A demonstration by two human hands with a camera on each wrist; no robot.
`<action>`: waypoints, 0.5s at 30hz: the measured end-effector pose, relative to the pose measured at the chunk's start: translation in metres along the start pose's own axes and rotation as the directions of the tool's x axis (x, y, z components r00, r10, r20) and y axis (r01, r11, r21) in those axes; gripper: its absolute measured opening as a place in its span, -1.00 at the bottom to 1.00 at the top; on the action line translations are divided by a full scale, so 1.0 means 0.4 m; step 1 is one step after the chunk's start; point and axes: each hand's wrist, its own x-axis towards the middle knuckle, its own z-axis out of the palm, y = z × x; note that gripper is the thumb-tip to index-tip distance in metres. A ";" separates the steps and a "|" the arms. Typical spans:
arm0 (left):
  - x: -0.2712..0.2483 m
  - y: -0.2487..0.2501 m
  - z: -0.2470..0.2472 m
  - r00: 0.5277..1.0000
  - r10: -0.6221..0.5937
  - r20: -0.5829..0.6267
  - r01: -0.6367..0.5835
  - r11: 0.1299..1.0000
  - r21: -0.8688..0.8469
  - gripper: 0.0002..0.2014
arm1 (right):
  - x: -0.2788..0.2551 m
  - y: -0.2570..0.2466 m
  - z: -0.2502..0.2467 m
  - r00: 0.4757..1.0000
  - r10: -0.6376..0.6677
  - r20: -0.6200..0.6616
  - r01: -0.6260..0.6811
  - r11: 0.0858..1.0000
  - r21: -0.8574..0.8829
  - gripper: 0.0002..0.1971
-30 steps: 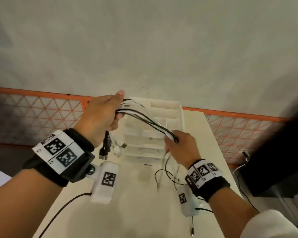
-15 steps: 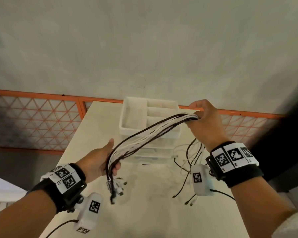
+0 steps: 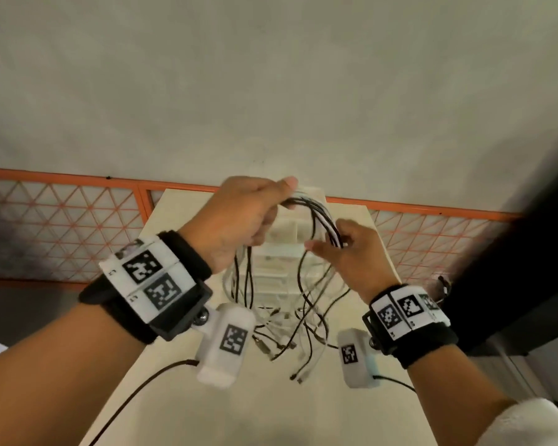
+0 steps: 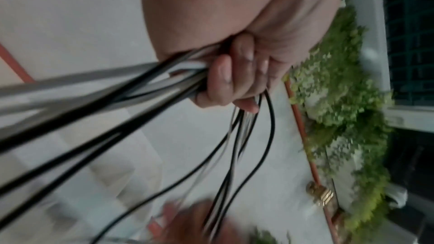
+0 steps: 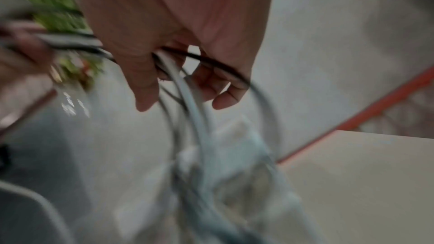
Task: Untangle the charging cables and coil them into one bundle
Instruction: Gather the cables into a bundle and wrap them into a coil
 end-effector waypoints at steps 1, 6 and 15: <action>0.001 0.009 -0.016 1.000 0.012 -0.025 -0.013 1.000 -0.028 -0.69 | -0.017 0.043 0.001 0.997 0.076 0.028 -0.076 0.997 -0.021 -0.51; -0.003 -0.003 -0.043 0.997 -0.010 -0.078 0.011 1.000 0.015 -0.69 | -0.052 0.149 0.004 0.954 0.295 0.053 -0.276 0.934 -0.226 -0.53; -0.004 -0.069 -0.067 0.955 -0.118 -0.271 0.153 0.982 0.113 -0.69 | -0.043 0.071 -0.042 0.993 0.114 -0.006 -0.106 0.943 0.316 -0.70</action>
